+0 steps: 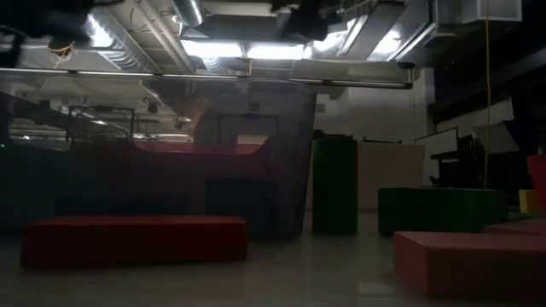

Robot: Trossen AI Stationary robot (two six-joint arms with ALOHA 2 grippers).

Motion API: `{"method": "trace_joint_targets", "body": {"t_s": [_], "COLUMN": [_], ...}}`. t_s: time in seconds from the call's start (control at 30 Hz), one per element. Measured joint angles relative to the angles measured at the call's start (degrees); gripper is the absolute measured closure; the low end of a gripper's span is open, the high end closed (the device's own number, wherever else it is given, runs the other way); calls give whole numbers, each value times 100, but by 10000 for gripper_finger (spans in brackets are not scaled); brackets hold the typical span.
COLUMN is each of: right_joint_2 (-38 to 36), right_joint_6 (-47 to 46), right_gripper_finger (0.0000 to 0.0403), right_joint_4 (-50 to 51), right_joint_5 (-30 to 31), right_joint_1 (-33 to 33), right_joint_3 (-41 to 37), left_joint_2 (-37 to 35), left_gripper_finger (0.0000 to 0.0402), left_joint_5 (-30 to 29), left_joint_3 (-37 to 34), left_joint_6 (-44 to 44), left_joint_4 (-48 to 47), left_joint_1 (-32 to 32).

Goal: Sort blocks
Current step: Put the blue block into the black transparent bin

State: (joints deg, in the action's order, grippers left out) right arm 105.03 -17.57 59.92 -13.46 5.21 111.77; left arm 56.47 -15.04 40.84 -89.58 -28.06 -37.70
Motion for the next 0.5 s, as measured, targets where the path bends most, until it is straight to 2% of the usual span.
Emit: {"method": "trace_joint_targets", "body": {"t_s": [0.1, 0.27, 0.37, 0.5], "right_joint_2": [4, 7, 7, 9], "right_joint_6": [1, 1, -66, -186], "right_gripper_finger": [198, 198, 198, 198], "right_joint_4": [778, 1993, 2630, 2986], "right_joint_5": [590, 1920, 2047, 1759], "right_joint_1": [2, 9, 9, 2], "right_joint_3": [0, 0, 0, 0], "left_joint_2": [-72, 327, 686, 997], "left_gripper_finger": [359, 354, 352, 338], "left_joint_5": [-410, -422, -412, -408], "left_joint_3": [4, 4, 4, 4], "left_joint_6": [617, 1734, 2389, 3045], "left_joint_4": [277, 800, 1170, 1281], "left_joint_1": [211, 521, 646, 809]}}
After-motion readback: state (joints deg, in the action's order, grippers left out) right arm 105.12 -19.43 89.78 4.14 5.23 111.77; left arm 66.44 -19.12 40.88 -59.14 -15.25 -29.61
